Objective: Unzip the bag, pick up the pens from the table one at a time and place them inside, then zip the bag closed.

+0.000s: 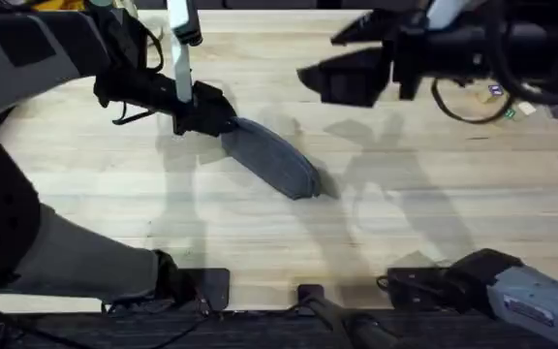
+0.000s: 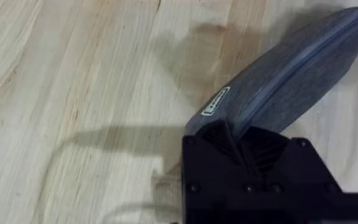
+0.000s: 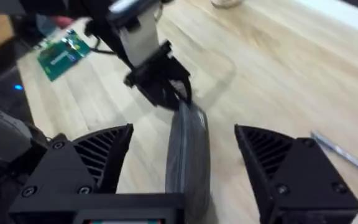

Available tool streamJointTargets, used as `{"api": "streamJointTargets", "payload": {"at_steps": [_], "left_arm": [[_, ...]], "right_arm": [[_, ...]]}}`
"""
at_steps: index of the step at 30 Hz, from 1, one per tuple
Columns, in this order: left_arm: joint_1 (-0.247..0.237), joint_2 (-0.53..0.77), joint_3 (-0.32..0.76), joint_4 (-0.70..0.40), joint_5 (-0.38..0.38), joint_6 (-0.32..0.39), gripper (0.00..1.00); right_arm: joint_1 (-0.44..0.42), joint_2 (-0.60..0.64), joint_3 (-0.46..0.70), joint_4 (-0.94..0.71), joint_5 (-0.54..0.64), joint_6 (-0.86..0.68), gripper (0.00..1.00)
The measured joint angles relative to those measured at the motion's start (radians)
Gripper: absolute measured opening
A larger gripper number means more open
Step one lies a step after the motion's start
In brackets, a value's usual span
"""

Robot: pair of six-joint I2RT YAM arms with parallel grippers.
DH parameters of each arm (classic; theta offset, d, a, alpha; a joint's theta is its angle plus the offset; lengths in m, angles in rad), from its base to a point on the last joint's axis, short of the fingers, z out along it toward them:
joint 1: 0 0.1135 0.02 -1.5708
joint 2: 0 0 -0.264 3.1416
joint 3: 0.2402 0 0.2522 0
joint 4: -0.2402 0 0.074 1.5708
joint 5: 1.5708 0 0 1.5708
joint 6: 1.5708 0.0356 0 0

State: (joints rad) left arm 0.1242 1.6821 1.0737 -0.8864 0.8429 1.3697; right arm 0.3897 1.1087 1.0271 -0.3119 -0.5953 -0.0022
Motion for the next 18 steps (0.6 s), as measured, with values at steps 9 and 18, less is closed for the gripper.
{"api": "streamJointTargets", "payload": {"at_steps": [9,18], "left_arm": [[0.000,0.000,0.000,0.000,0.000,0.000,0.042],[0.000,0.000,0.000,0.000,0.000,0.000,0.041]], "right_arm": [[0.026,-0.136,0.001,-0.294,0.130,0.004,0.998],[0.041,-0.169,0.003,-0.633,0.147,0.018,0.998]]}}
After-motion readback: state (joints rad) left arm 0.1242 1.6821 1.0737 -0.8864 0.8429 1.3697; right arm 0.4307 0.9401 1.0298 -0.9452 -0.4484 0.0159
